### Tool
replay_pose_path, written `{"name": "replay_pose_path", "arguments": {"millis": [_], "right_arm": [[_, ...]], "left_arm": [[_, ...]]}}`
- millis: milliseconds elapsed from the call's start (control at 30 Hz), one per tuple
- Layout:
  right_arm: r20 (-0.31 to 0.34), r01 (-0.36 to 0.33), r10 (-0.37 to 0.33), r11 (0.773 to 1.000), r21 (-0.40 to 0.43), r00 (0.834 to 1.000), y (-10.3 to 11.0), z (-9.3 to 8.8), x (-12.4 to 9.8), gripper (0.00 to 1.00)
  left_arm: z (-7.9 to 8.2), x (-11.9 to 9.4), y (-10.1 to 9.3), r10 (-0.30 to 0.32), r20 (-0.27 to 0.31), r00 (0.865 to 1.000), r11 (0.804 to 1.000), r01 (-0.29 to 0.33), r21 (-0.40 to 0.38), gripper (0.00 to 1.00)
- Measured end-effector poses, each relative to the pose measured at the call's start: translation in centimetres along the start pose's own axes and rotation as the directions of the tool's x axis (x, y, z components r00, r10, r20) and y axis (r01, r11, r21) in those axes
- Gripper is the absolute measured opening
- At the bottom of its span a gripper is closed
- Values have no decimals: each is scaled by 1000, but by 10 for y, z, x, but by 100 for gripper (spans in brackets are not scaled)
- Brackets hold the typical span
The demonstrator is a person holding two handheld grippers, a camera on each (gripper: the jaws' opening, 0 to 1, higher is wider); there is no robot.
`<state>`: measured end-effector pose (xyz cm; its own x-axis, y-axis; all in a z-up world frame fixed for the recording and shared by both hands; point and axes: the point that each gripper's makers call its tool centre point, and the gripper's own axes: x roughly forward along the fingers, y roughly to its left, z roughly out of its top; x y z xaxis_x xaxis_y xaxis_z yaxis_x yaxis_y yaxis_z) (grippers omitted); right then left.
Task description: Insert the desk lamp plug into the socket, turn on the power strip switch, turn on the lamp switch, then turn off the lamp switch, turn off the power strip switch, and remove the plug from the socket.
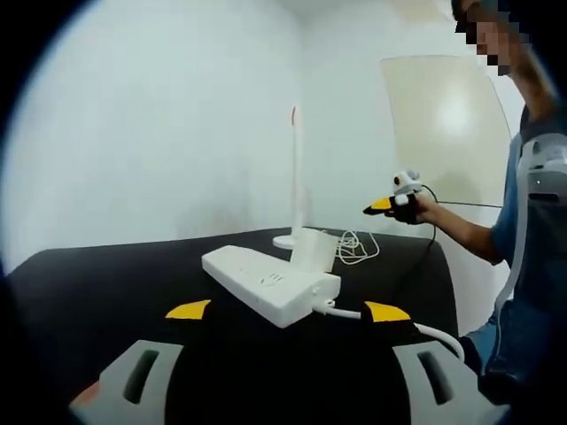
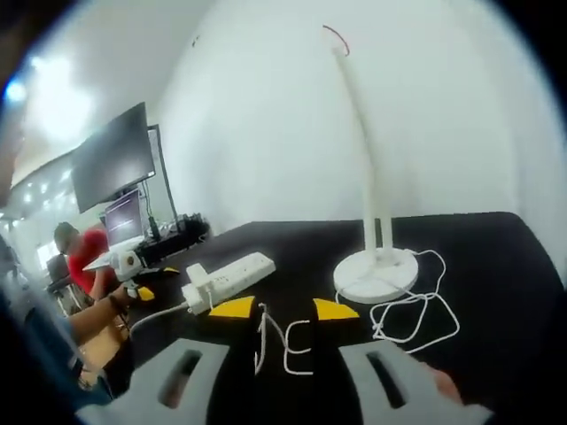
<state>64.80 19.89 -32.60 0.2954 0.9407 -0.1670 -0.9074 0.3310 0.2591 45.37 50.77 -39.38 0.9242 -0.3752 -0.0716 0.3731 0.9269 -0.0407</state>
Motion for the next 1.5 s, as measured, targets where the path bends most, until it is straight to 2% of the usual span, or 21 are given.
{"name": "replay_pose_path", "arguments": {"millis": [100,367,800,1500], "right_arm": [[22,3,-3,1000,30,1000,-7,3,2,25],[32,32,-33,999,42,999,-22,9,7,25],[55,42,-46,997,68,997,-29,13,15,25],[33,38,-39,998,56,999,-26,8,24,25]], "left_arm": [[0,0,0,-1,-1,1000,1000,1,4,64],[-1,0,0,-5,-3,1000,1000,5,12,64],[-1,0,0,-11,-3,1000,1000,12,21,64],[0,0,-3,-16,3,1000,999,16,31,63]]}}
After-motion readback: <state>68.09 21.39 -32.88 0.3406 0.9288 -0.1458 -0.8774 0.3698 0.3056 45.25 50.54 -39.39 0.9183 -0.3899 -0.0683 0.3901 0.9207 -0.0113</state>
